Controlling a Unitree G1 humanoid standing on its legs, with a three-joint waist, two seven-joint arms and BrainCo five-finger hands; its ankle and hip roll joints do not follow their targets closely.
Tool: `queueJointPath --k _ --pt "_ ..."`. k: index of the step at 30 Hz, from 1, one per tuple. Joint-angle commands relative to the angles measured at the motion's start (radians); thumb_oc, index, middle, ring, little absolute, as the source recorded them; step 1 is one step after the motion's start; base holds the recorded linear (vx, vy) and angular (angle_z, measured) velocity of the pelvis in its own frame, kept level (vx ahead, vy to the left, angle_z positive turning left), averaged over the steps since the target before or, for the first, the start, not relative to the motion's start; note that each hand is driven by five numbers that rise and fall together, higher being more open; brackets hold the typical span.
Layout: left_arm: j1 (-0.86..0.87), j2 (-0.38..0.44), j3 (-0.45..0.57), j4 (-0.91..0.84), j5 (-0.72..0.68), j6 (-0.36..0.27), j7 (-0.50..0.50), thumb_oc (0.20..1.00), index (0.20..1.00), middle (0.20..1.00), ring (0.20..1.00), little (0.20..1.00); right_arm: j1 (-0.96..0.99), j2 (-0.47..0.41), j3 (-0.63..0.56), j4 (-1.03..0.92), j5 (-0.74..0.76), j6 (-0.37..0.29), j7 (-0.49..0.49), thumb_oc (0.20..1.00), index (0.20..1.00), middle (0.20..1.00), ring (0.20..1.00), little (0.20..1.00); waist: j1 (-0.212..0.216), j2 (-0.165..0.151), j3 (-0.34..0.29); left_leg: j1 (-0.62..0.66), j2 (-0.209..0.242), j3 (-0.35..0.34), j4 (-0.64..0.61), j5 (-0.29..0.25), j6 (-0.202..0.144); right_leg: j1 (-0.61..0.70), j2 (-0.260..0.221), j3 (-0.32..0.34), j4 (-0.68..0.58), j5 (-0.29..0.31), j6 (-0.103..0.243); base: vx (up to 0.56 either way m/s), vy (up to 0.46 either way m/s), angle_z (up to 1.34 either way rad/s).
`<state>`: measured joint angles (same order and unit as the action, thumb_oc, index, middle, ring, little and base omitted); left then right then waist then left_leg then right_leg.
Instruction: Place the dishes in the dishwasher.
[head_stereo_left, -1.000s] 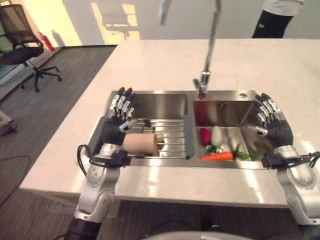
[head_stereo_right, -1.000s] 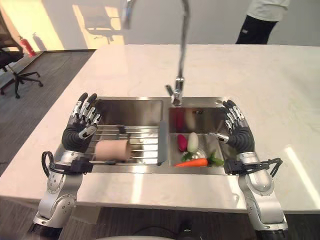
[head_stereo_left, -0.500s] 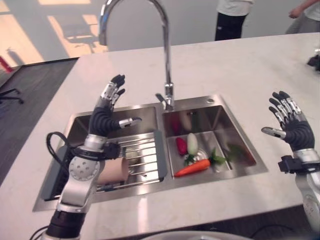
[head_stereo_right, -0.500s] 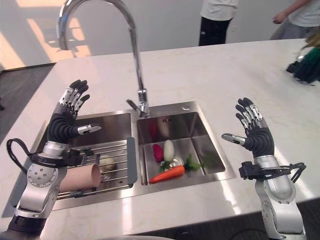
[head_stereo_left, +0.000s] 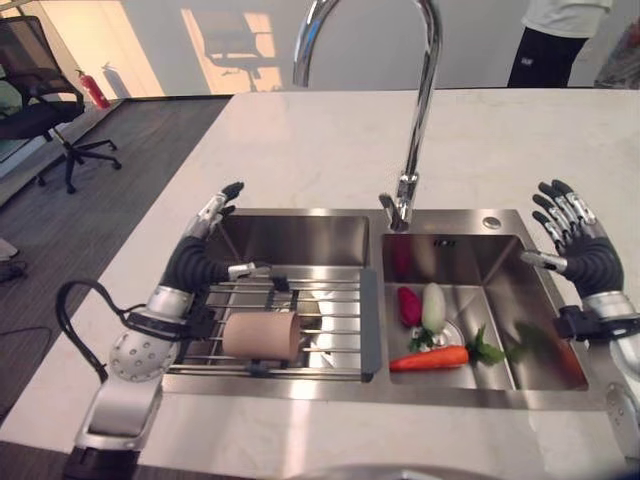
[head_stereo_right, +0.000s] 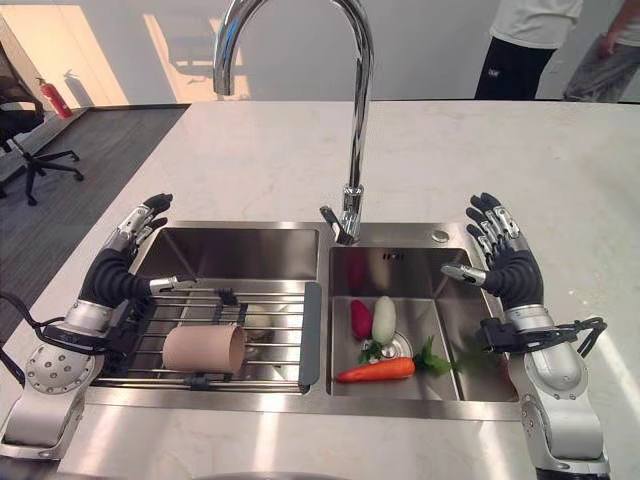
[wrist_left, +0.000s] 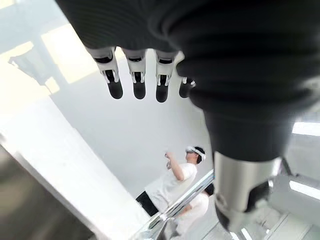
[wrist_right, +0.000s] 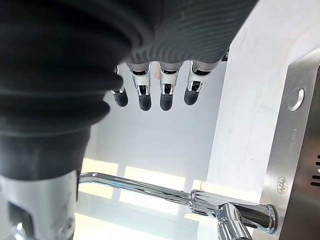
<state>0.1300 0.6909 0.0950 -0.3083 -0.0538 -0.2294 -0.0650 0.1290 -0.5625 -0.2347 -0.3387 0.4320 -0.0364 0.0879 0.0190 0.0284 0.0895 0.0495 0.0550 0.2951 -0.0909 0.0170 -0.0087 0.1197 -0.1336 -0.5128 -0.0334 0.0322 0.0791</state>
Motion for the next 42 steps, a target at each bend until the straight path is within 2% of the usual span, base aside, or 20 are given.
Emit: queueJointPath --k 1,8,13,31,42 --pt "-0.025 0.048 0.050 -0.025 0.078 0.010 -0.020 1.000 1.000 1.000 1.000 1.000 -0.059 -0.044 -0.011 -0.011 -0.007 -0.048 -0.015 1.000 1.000 1.000 1.000 1.000 -0.003 0.011 0.001 0.044 0.085 0.020 0.005 -0.019 -0.077 -0.006 -0.095 0.019 0.023 -0.072 0.103 0.02 0.019 0.04" --pt "0.038 0.148 0.076 -0.004 0.200 0.078 -0.112 1.000 1.000 1.000 1.000 1.000 -0.032 -0.085 -0.061 0.000 0.026 -0.064 -0.015 1.000 1.000 1.000 1.000 1.000 -0.005 0.019 0.003 0.049 0.086 0.023 0.007 -0.024 -0.077 -0.003 -0.100 0.019 0.023 -0.070 0.109 0.01 0.000 0.03" --pt "0.016 0.217 0.033 0.070 0.306 0.114 -0.103 1.000 1.000 1.000 1.000 1.000 -0.044 -0.110 -0.059 0.023 0.038 -0.078 -0.020 1.000 1.000 1.000 1.000 1.000 -0.019 0.023 0.006 0.057 0.084 0.028 0.007 -0.027 -0.076 -0.002 -0.097 0.029 0.016 -0.065 0.113 0.00 -0.001 0.01" --pt "-0.046 0.114 -0.182 0.186 0.407 0.172 -0.100 1.000 1.000 1.000 1.000 1.000 -0.075 -0.087 -0.041 0.024 0.006 -0.091 -0.017 1.000 1.000 1.000 1.000 1.000 -0.049 0.010 -0.004 0.066 0.092 0.043 0.004 -0.027 -0.079 -0.001 -0.082 0.063 -0.011 -0.053 0.114 -0.01 -0.009 -0.04" --pt "-0.007 0.122 -0.181 0.200 0.407 0.180 -0.119 1.000 1.000 1.000 1.000 1.000 -0.071 -0.090 -0.058 0.018 0.010 -0.085 -0.016 1.000 1.000 1.000 1.000 1.000 -0.049 0.008 0.003 0.073 0.096 0.049 0.005 -0.027 -0.083 0.002 -0.078 0.067 -0.020 -0.046 0.115 -0.01 -0.009 -0.04"
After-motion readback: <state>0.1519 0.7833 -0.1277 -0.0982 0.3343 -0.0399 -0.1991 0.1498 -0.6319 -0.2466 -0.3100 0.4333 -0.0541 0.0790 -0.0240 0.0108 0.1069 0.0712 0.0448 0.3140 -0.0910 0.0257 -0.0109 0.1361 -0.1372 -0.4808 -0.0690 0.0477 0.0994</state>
